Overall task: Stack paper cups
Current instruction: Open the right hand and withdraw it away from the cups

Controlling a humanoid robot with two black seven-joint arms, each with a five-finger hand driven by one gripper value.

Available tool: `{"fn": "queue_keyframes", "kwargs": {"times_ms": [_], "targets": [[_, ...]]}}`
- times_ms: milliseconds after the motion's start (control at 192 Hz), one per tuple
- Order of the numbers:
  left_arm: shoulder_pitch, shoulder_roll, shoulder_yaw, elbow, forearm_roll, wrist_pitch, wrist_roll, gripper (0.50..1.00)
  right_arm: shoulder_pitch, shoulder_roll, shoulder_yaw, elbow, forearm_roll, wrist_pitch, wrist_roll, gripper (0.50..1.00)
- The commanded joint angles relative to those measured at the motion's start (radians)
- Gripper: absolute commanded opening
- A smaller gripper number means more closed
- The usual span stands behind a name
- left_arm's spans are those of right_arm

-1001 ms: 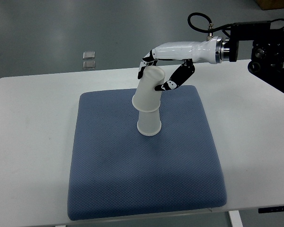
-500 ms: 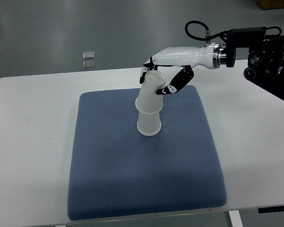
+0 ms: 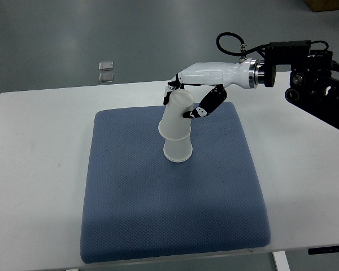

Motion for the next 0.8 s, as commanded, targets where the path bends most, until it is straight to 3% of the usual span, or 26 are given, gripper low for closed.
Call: {"fn": "queue_keyframes", "kwargs": {"times_ms": [0, 109, 396, 573, 797], "targets": [[0.0, 0.0, 0.0, 0.0, 0.0, 0.0, 0.0, 1.0, -0.007, 0.0, 0.0, -0.001, 0.0, -0.029, -0.014, 0.864], [0.0, 0.0, 0.0, 0.0, 0.0, 0.0, 0.0, 1.0, -0.009, 0.0, 0.0, 0.001, 0.0, -0.029, -0.015, 0.913], [0.0, 0.0, 0.0, 0.0, 0.0, 0.0, 0.0, 1.0, -0.016, -0.006, 0.002, -0.002, 0.006, -0.026, -0.015, 0.913], [0.0, 0.0, 0.0, 0.0, 0.0, 0.0, 0.0, 1.0, -0.093, -0.02, 0.028, -0.048, 0.037, -0.044, -0.015, 0.913], [0.0, 0.0, 0.0, 0.0, 0.0, 0.0, 0.0, 1.0, -0.213, -0.015, 0.083, -0.196, 0.399, -0.112, -0.028, 0.913]]}}
